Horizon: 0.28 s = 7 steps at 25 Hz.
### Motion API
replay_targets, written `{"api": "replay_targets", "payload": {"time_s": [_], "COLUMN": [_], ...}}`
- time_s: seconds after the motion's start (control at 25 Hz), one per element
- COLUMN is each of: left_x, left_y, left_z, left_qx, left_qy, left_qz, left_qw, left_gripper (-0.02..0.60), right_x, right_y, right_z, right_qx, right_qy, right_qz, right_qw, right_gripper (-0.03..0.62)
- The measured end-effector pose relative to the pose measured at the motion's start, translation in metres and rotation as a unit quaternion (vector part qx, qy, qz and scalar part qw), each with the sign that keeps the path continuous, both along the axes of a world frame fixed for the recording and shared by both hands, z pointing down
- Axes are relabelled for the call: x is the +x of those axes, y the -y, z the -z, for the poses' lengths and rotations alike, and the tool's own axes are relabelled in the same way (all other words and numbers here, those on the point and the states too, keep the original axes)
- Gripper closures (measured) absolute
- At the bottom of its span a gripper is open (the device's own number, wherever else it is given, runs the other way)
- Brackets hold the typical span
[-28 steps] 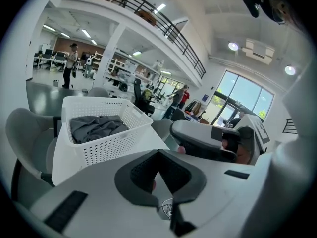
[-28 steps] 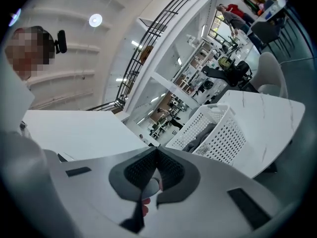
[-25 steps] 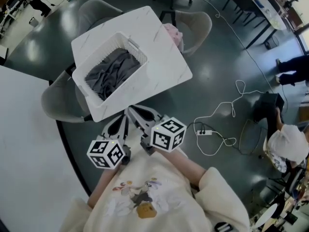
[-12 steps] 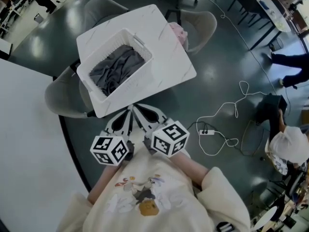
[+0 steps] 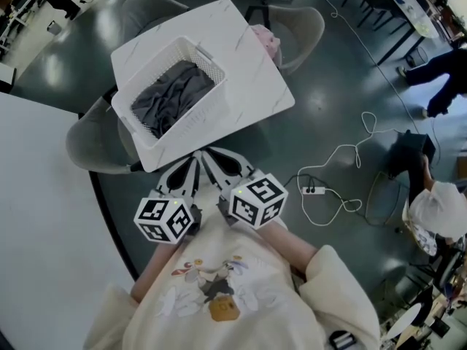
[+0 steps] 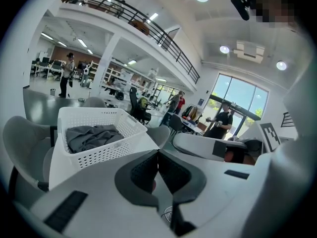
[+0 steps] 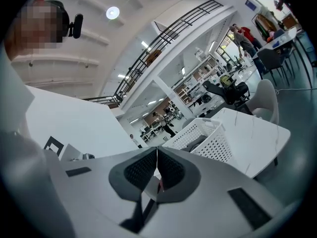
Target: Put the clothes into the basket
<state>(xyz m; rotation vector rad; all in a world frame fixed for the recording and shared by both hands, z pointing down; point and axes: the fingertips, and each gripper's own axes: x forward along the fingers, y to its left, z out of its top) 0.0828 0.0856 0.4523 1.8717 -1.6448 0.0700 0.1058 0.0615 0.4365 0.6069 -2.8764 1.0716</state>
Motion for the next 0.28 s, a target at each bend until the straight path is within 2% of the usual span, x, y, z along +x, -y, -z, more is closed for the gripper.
{"api": "replay_targets", "payload": {"time_s": [0.28], "left_x": [0.002], "left_y": [0.0038], "left_z": [0.0053], "left_qx": [0.002], "left_qy": [0.002], "left_qz": [-0.002], "left_qw": [1.0], "left_gripper": [0.571], "right_x": [0.0027], "right_y": [0.0056], "right_z": [0.004], "right_qx": [0.003], "right_qy": [0.003], "right_qz": [-0.006], "right_qw": [1.0], "right_gripper": [0.585]}}
